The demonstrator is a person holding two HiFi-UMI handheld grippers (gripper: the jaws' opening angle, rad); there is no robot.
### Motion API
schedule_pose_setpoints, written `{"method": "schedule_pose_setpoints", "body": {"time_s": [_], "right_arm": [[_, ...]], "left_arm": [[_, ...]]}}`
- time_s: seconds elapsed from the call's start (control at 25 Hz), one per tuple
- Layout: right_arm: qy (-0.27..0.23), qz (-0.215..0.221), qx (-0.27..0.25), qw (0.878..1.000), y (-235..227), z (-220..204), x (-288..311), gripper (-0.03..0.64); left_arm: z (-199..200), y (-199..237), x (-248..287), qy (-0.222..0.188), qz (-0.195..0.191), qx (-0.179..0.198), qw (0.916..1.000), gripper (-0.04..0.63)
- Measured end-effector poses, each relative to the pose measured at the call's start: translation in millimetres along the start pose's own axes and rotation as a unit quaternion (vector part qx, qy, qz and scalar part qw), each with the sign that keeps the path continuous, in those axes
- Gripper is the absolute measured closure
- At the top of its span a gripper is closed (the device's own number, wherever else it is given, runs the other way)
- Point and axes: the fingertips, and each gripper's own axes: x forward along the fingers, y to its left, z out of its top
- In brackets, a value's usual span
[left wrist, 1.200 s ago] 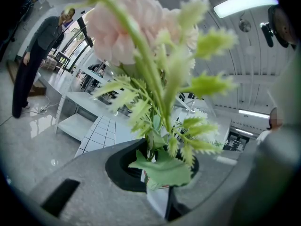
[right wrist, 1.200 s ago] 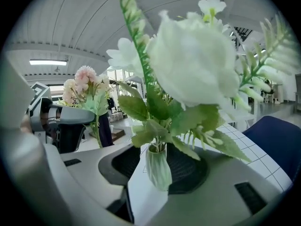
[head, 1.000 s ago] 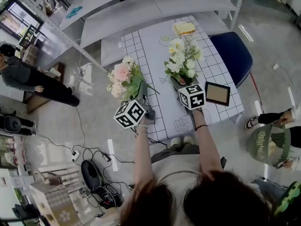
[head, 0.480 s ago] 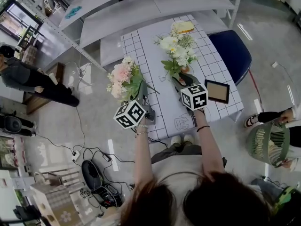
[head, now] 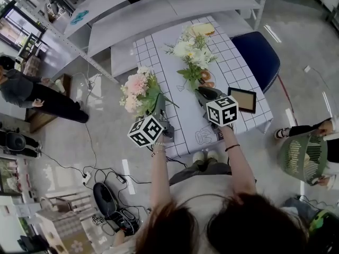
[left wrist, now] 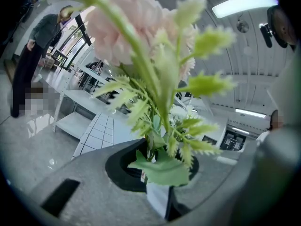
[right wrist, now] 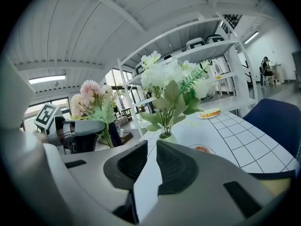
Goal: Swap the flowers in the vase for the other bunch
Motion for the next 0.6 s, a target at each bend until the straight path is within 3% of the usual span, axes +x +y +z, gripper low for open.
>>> {"method": "schedule_pose_setpoints", "body": {"time_s": [0.6], "right_arm": [[-0.024,0.054,0.001,0.998,23,18,-18,0.607]], "left_arm": [[0,-10,-12,-0.012,0.001,0.007,0.9999,0.538]]}}
